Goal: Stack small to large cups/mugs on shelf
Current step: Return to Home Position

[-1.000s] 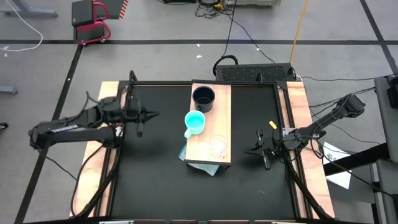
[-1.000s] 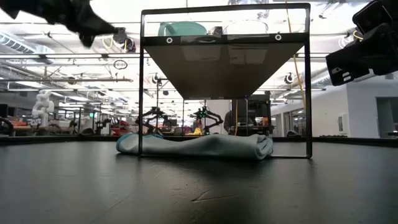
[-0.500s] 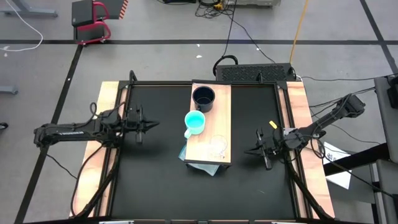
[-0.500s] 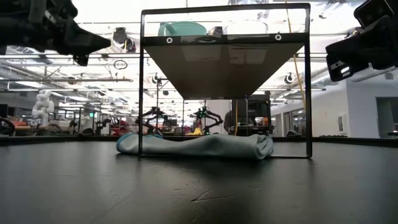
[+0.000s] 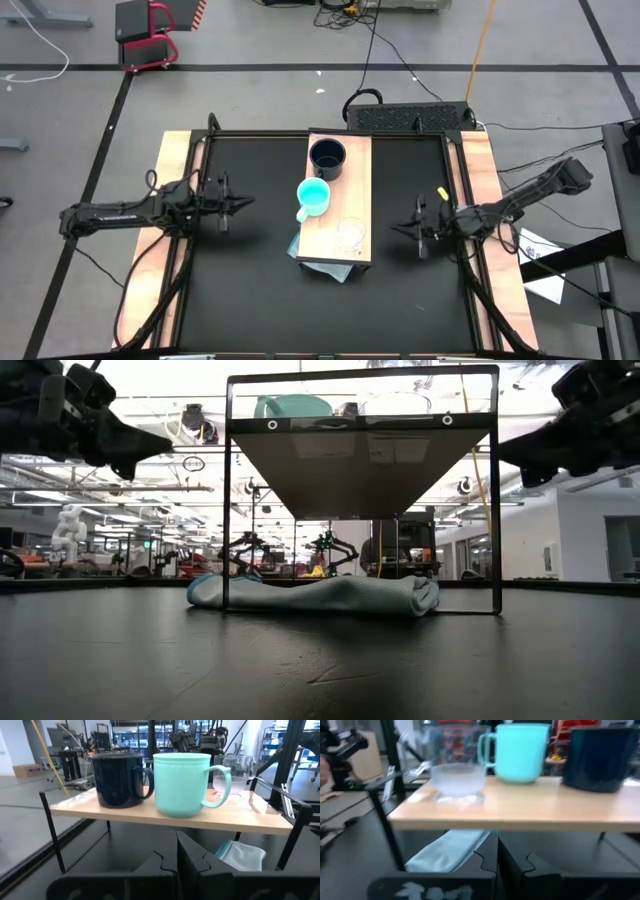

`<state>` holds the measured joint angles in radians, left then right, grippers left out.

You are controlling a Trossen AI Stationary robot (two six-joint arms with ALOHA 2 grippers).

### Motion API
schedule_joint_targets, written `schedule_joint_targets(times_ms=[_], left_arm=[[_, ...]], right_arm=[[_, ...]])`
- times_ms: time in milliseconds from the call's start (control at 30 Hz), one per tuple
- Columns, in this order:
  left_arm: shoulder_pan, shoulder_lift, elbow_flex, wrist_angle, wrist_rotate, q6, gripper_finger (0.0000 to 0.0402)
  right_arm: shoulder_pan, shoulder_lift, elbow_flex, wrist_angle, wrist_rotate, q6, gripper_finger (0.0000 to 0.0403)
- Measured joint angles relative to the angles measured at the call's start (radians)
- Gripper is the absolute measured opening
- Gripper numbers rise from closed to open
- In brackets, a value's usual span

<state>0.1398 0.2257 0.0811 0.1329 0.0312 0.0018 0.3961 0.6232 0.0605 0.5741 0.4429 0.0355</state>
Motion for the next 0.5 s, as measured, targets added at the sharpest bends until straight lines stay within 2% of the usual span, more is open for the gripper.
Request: schedule_joint_targets(times_ms=[100, 267, 500], left_arm=[[0.000, -0.014, 0.000, 0.000, -0.007, 0.018, 0.0000], [0.000, -0.034, 0.000, -0.009, -0.007, 0.023, 0.0000], [0.000, -0.086, 0.000, -0.070, -0.007, 0.049, 0.0000]], right_arm=[[-0.028, -0.026, 0.000, 0.035, -0.004, -0.035, 0.0000], [-0.049, -0.105, 0.000, 0.081, -0.107, -0.080, 0.0000], [-0.050, -0.222, 0.000, -0.002, -0.093, -0.103, 0.0000]])
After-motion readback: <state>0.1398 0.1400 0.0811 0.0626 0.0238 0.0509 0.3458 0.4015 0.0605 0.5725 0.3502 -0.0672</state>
